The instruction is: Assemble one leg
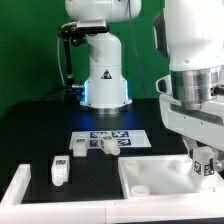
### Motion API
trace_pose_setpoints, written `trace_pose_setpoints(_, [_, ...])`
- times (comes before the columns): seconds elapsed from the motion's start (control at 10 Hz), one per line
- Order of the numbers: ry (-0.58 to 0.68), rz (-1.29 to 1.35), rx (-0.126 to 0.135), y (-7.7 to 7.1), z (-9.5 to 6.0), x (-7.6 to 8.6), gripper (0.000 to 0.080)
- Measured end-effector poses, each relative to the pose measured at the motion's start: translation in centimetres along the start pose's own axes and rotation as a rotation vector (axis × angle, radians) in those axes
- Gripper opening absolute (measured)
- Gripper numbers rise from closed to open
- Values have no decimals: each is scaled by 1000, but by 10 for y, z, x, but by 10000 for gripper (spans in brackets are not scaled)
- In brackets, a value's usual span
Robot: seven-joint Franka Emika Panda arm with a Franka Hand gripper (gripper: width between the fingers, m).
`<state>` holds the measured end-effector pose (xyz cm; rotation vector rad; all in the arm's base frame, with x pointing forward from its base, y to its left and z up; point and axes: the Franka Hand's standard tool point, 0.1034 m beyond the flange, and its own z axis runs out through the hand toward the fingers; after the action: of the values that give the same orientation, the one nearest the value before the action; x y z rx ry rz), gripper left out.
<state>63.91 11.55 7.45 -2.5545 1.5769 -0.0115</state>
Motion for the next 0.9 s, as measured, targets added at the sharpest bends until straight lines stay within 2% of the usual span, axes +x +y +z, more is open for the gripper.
trace_pose_setpoints(0.1, [0,-235,-11,1,1,-1,590])
trace_pose_setpoints(0.2, [-1,-425,-28,1,2,-4,637])
trace_pose_setpoints(0.3, [-4,-506,-36,0,3,-11,646])
trace_pose_setpoints(0.4, [-4,-552,-36,0,3,-11,646])
trace_pose_setpoints(0.7, [0,-816,-46,3,3,-4,649])
trace_pose_setpoints(0.9, [6,-1096,-75,5,3,5,649])
